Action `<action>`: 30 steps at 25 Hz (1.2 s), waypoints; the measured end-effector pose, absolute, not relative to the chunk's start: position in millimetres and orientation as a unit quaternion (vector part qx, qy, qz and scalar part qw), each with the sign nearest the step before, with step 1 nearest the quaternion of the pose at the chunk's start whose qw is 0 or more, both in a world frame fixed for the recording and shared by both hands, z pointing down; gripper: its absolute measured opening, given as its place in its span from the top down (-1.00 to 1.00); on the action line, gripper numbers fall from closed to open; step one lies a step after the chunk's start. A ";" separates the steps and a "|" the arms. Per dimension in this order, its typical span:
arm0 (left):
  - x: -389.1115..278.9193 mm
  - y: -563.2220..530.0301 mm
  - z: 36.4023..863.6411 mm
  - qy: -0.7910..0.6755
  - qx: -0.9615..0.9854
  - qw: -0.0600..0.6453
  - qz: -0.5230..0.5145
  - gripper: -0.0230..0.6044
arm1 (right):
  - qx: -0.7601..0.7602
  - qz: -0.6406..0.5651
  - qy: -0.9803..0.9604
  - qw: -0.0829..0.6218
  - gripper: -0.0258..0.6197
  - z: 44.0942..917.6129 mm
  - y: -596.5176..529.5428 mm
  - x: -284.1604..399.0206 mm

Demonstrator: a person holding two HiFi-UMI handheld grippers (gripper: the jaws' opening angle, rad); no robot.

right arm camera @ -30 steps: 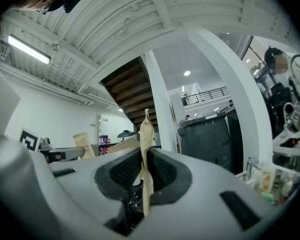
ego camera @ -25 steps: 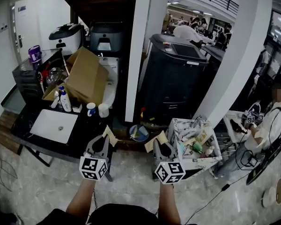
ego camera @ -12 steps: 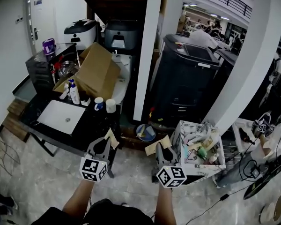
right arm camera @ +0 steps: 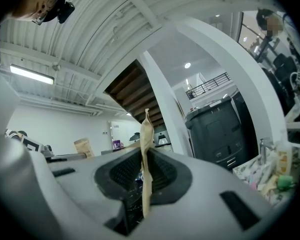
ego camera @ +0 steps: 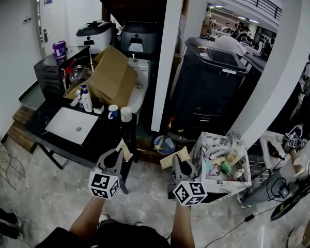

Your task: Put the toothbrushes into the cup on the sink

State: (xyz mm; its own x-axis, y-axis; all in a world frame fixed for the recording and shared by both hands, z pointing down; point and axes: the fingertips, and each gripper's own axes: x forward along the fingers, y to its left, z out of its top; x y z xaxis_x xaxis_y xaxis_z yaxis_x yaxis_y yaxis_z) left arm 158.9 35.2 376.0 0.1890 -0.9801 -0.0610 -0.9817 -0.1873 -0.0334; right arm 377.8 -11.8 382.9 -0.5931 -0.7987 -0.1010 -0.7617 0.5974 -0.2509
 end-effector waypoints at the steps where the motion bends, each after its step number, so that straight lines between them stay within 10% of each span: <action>1: 159.5 35.0 376.8 0.636 -0.771 0.033 0.012 0.91 | -0.440 -0.092 0.887 0.103 0.78 384.1 -12.0 378.3; 30: -5.9 22.2 360.8 0.595 -0.801 0.028 0.063 0.91 | -0.494 -0.043 0.865 0.077 0.78 357.6 9.8 227.2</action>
